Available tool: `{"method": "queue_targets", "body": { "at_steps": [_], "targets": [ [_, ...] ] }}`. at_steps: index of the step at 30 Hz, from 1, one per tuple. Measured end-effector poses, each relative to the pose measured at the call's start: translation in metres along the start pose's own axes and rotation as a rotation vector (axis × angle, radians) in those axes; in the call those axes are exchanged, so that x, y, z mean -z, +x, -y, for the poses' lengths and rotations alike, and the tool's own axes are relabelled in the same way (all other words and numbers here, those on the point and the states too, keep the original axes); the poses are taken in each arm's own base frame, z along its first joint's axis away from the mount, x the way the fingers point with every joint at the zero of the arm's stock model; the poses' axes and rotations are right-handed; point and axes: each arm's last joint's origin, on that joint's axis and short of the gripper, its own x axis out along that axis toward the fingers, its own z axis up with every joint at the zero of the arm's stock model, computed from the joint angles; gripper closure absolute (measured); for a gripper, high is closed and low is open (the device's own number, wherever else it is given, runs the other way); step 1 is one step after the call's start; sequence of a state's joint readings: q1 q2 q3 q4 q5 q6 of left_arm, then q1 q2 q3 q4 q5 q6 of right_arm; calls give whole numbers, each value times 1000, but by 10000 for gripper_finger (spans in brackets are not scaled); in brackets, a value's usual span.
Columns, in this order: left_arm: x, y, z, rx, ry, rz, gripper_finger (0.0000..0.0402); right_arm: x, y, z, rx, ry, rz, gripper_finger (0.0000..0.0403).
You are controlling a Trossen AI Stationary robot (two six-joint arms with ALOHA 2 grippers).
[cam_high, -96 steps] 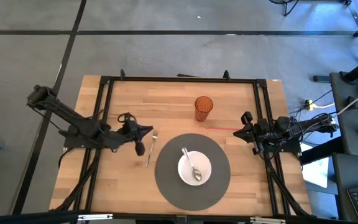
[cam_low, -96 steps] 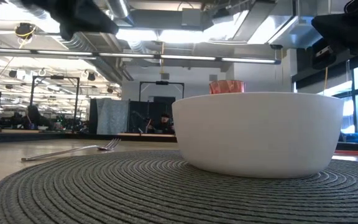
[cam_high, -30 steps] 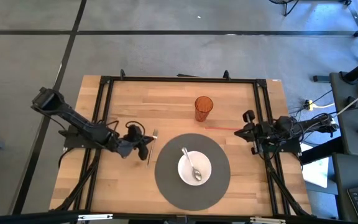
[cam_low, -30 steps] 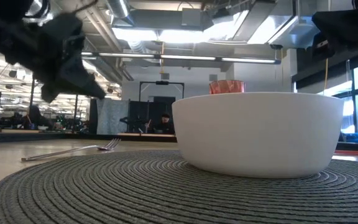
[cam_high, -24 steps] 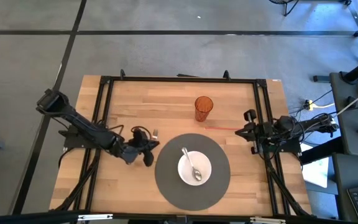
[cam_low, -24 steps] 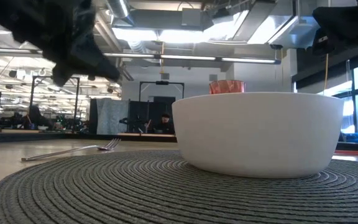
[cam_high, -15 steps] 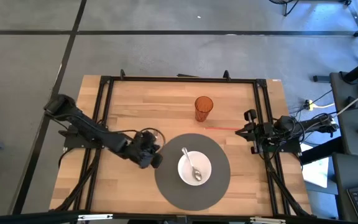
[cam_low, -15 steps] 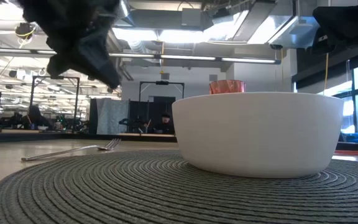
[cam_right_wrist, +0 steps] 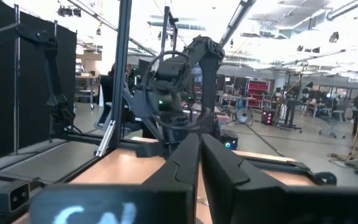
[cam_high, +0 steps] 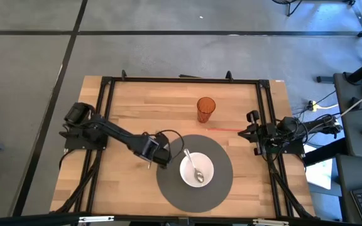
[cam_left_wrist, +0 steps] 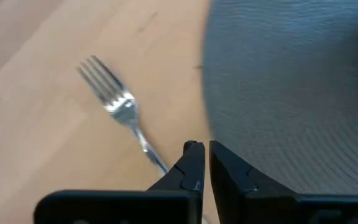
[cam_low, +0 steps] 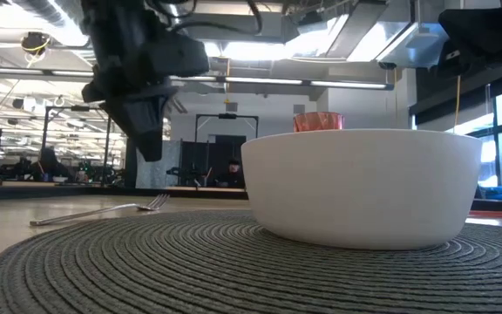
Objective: Pick & Place Utensil
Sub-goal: Put the silver fork into the white bowl
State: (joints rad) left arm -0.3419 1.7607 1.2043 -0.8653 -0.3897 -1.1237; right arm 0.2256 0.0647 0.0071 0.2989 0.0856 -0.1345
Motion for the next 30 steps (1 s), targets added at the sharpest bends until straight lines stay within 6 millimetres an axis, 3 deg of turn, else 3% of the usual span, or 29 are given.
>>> {"method": "queue_targets", "body": {
  "at_steps": [7,20,30],
  "targets": [
    [-4,4,-7,-16,21,-72,340,0,0,0,-1,51,-5,383],
    [-6,14,-12,-82,125,-99,206,2,0,0,-1,90,-17,383],
    [-12,20,-18,-61,97,-158,195,3,0,0,-2,122,-35,383]
  ]
}}
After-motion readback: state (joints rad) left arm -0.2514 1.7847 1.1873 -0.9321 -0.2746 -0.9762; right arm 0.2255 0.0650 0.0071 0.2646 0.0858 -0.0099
